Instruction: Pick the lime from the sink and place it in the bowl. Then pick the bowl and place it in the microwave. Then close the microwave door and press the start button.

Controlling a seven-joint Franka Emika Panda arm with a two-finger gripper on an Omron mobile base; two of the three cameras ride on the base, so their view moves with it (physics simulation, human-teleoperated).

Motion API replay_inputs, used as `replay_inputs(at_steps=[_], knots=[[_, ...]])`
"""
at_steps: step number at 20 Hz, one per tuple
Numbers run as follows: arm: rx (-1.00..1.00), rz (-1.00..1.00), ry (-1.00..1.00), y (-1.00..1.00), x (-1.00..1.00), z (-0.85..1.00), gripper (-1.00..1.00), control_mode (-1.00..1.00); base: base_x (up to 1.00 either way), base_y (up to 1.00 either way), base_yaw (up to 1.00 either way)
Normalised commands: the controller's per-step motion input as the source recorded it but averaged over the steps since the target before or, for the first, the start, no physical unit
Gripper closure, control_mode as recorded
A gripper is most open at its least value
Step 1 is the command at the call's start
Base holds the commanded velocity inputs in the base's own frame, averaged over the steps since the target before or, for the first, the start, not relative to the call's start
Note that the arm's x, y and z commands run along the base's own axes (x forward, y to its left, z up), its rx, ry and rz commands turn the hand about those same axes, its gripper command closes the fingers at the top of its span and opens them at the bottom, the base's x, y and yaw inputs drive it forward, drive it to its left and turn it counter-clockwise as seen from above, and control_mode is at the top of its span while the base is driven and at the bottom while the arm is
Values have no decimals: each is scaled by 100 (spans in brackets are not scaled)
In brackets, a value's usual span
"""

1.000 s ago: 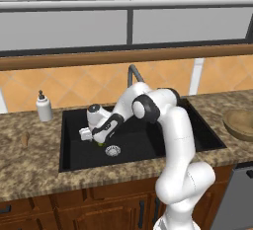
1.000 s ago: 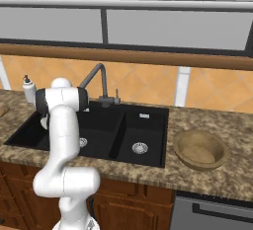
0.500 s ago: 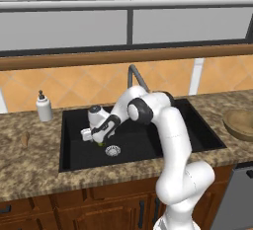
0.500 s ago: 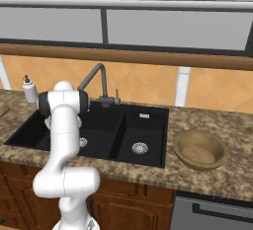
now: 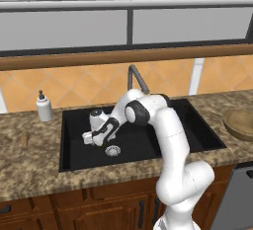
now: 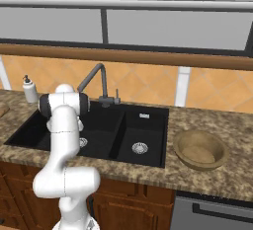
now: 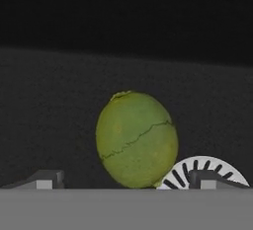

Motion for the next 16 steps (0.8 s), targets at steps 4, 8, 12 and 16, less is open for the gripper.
replay_inputs(at_steps=[4,8,12,16], knots=[[0,0,0,-11,18,-22,-100,-100,0,0,0],[0,0,0,-8,26,-21,-100,-100,0,0,0],[-2,0,0,0,14,-29,100,-100,0,0,0],[0,0,0,0,3,-12,100,-100,0,0,0]])
